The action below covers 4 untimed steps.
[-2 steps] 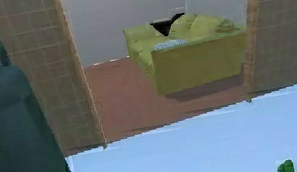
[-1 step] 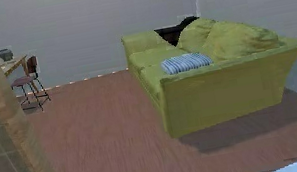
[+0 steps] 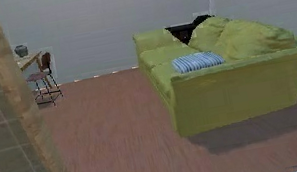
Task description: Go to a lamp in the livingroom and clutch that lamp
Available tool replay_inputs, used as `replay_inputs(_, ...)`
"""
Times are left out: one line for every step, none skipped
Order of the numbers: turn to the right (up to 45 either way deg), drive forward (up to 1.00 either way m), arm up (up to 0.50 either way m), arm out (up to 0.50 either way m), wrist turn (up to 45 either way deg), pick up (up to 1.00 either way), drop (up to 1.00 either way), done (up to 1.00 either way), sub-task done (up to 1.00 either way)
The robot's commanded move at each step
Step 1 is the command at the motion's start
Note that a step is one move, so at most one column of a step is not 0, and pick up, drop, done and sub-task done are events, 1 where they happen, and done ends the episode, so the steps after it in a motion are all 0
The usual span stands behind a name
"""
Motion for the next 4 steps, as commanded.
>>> replay_inputs(0.0, 0.8, 0.0, 0.0, 0.0, 0.0, 0.0, 0.0, 0.0)
replay_inputs(-12.0, 0.0, 0.0, 0.0, 0.0, 0.0, 0.0, 0.0, 0.0)
replay_inputs(0.0, 0.3, 0.0, 0.0, 0.0, 0.0, 0.0, 0.0, 0.0)
replay_inputs(-33.0, 0.0, 0.0, 0.0, 0.0, 0.0, 0.0, 0.0, 0.0)
